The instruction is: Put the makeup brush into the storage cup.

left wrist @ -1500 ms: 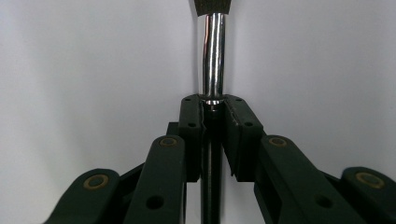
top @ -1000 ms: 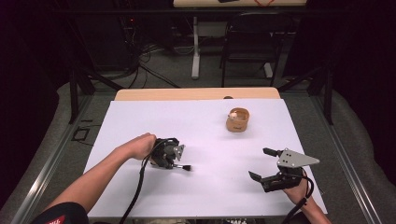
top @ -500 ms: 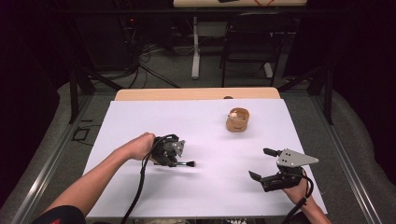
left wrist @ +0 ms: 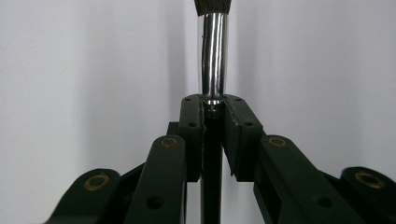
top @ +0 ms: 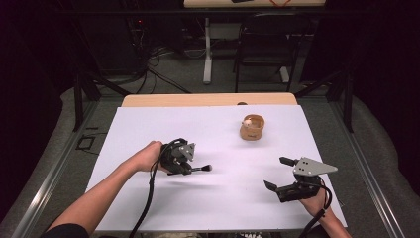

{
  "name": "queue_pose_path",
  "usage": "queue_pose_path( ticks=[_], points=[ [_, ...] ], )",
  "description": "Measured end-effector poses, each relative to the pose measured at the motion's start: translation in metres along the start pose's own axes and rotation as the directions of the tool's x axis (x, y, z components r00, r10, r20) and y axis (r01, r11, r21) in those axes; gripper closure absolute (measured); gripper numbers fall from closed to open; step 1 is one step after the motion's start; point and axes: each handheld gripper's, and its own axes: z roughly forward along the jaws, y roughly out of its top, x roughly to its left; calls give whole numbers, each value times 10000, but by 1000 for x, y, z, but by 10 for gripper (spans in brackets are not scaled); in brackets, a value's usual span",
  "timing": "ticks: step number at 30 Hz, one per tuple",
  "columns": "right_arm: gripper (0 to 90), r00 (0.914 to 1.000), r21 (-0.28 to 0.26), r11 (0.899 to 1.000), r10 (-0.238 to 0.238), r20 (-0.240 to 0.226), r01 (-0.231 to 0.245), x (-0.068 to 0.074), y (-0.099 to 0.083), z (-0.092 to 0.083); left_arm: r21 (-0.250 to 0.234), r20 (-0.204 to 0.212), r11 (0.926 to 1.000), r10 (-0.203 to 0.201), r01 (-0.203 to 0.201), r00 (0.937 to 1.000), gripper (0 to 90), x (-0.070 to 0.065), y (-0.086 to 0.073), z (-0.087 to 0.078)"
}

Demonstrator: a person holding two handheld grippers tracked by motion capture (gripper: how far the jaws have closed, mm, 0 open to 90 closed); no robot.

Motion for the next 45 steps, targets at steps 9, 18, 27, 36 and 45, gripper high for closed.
queue_pose_path(
  ticks=[9,18,27,36,45],
  points=[
    [48,10000,96,10000,4,15,-4,-1,0,0,-431,-109,9978,-507,501,9987,783,-2,5,-1],
    [46,10000,174,9998,32,36,-32,-1,0,0,-1232,-472,9866,-1137,1072,9924,783,-5,9,-1],
    [38,10000,285,9996,61,24,-61,-1,1,2,-2239,-463,9621,-1701,1557,9843,784,-9,9,-1],
    [3,9996,317,9992,258,72,-261,-1,3,3,-3610,-538,9113,-2322,1979,9712,785,-18,13,3],
    [0,9988,532,9980,333,352,-351,0,7,8,-4424,-548,8674,-2795,2276,9586,785,-22,19,11]
  ],
)
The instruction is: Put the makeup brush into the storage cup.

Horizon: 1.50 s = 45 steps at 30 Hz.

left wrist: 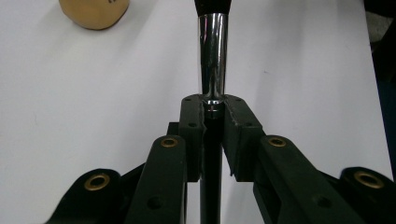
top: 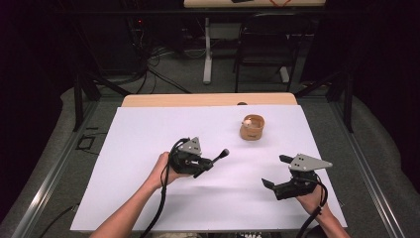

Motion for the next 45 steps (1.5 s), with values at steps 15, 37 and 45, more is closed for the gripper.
queue_pose_path(
  ticks=[15,37,45],
  points=[
    [0,9993,-172,9993,338,-130,-341,1,13,11,-1152,-453,9915,-662,606,9968,786,0,2,17],
    [0,9963,-476,9978,416,-748,-453,9,33,31,-2882,-707,9537,-1107,860,9913,787,-8,11,27],
    [0,9964,-568,9976,361,-773,-405,8,32,30,-3841,-764,9169,-1484,1082,9860,787,-9,8,32]
  ],
)
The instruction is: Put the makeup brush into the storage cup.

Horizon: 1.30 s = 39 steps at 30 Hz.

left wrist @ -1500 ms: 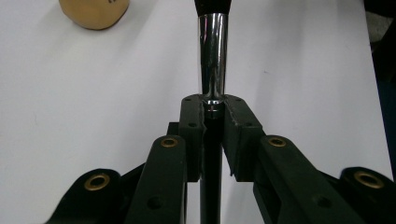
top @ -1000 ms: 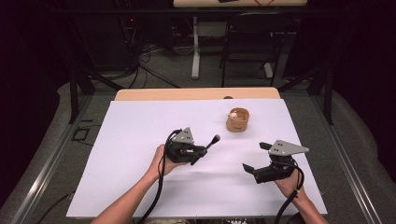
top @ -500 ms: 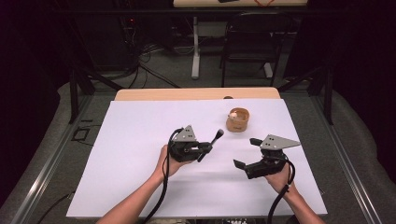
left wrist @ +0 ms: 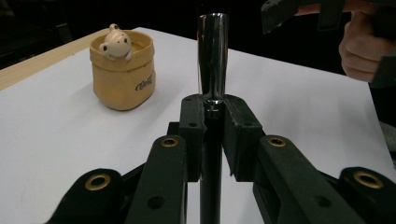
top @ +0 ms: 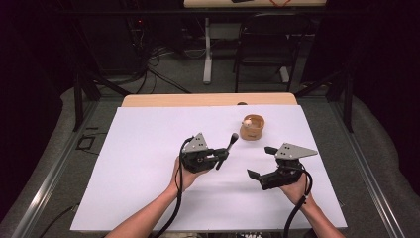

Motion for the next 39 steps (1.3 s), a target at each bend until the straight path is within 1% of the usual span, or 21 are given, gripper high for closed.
queue_pose_path(
  ticks=[1,3,4,6,8,11,13,18,20,21,22,23,24,26,27,29,30,32,33,36,39],
  points=[
    [0,10000,-67,10000,-11,-15,11,0,2,-1,-248,19,9996,-98,98,10000,787,0,-2,2],
    [0,10000,-199,9998,37,-76,-39,0,2,-1,-338,33,9993,-126,127,9999,787,-1,-2,3],
    [0,10000,-231,9997,-56,-69,55,1,3,-3,-558,196,9982,-226,237,9996,787,-1,-3,4],
    [0,9999,-369,9993,-14,-147,9,1,5,-4,-793,225,9963,-311,328,9993,787,-2,-4,7],
    [0,9999,-575,9983,-34,-138,26,1,9,-4,-823,238,9958,-380,398,9990,787,-3,-4,8],
    [0,9996,-748,9972,-39,-284,18,1,14,0,-802,220,9966,-177,194,9996,787,-8,-4,13],
    [0,9994,-863,9962,-105,-341,76,2,18,3,-849,283,9962,-158,181,9995,786,-8,-3,14],
    [0,9991,-1124,9936,6,-432,-54,2,24,8,-1057,421,9940,-242,285,9988,786,-9,-4,18],
    [122,9996,-1246,9921,87,-273,-121,3,26,13,-1161,498,9928,-236,293,9985,786,-10,-4,20],
    [153,9998,-1213,9925,130,-125,-145,3,27,14,-1234,509,9921,-170,232,9986,786,-11,-4,21],
    [179,9998,-1317,9912,119,-149,-138,3,27,15,-1234,509,9921,-170,232,9986,786,-11,-4,21],
    [245,9998,-1403,9900,156,-79,-166,3,28,15,-1270,537,9917,-110,178,9985,786,-13,-3,21],
    [245,9998,-1403,9900,156,-79,-166,3,28,15,-1270,537,9917,-110,178,9985,786,-13,-3,21],
    [367,9994,-1494,9882,333,-75,-341,2,31,20,-1272,544,9918,-63,132,9985,786,-13,-3,22],
    [381,9989,-1443,9885,439,-139,-455,2,31,22,-1343,544,9908,-93,166,9985,786,-13,-3,22],
    [452,9985,-1398,9887,535,-128,-548,2,31,25,-1377,519,9904,-61,132,9986,786,-14,-3,22],
    [466,9977,-1283,9896,630,-247,-657,2,31,27,-1377,519,9904,-61,132,9986,786,-14,-3,22],
    [531,9977,-1215,9904,643,-216,-664,2,31,30,-1393,526,9902,34,39,9986,786,-15,-2,22],
    [554,9968,-1219,9896,722,-349,-759,2,31,32,-1362,502,9907,87,-18,9987,786,-15,-2,23],
    [635,9974,-1224,9903,612,-386,-655,2,31,34,-1289,554,9917,38,34,9985,786,-16,-3,25],
    [715,9966,-1318,9883,719,-397,-766,1,30,34,-1310,629,9914,86,-3,9980,786,-17,-3,25]
  ],
)
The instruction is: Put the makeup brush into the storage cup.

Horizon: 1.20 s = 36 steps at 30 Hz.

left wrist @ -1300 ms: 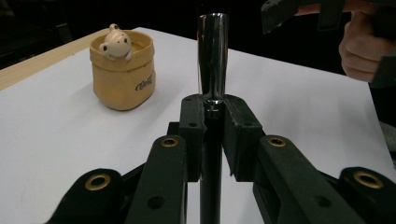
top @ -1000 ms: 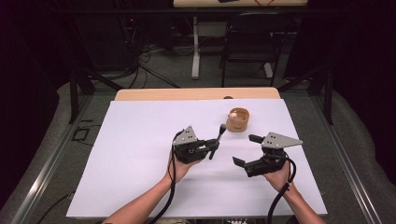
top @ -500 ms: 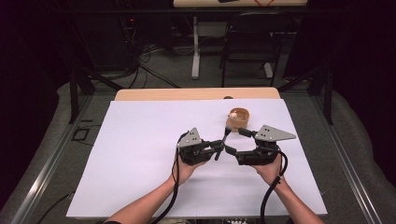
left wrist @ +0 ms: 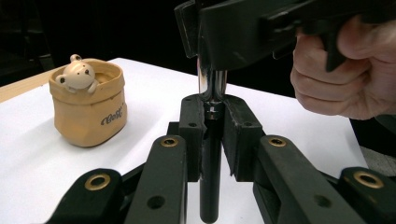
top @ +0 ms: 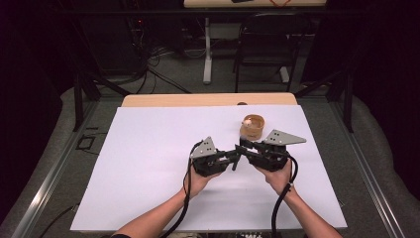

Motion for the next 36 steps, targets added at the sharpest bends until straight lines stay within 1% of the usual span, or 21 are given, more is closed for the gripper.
queue_pose_path(
  ticks=[1,2,3,5,6,12,18,23,30,31,32,33,34,35,36],
  points=[
    [730,10000,-81,10000,10,34,-10,0,0,0,-3,14,10000,15,-15,10000,786,0,0,0],
    [736,10000,-69,10000,45,-48,-45,-1,0,-1,-3,14,10000,15,-15,10000,786,0,0,0],
    [741,10000,-33,10000,10,-37,-10,0,0,-1,59,-63,9999,89,-89,9999,786,-1,1,0],
    [748,10000,32,10000,-55,-57,55,1,0,-1,97,-44,9999,61,-61,10000,786,-1,0,1],
    [748,9999,45,9999,-138,-18,139,1,0,0,97,-44,9999,61,-61,10000,786,-1,0,1],
    [744,9999,95,9999,-108,-12,108,1,-1,0,227,-39,9997,50,-49,10000,786,0,0,1],
    [749,9997,222,9995,-234,11,234,2,-2,2,254,-54,9997,35,-34,10000,786,1,-2,3],
    [745,9998,201,9996,-196,13,196,2,-3,2,259,3,9996,-58,58,10000,787,0,-2,3],
    [757,9989,132,9988,-466,57,466,4,-3,1,293,57,9995,111,-112,9999,775,0,0,2],
    [757,9985,122,9984,-546,66,545,6,-2,1,330,136,9993,170,-175,9998,765,0,1,2],
    [758,9980,109,9980,-630,76,629,6,-2,1,433,127,9989,197,-202,9997,726,-1,1,3],
    [758,9980,109,9980,-630,76,629,6,-2,1,433,127,9989,197,-202,9997,663,-1,1,3],
    [758,9977,124,9976,-680,66,679,6,-2,1,556,116,9982,227,-233,9997,663,-2,2,3],
    [758,9968,141,9968,-783,130,781,7,-2,0,599,57,9981,146,-149,9999,572,-2,2,3],
    [758,9970,118,9970,-771,108,770,7,-2,0,619,-65,9980,163,-159,9998,525,-2,2,3]
  ],
)
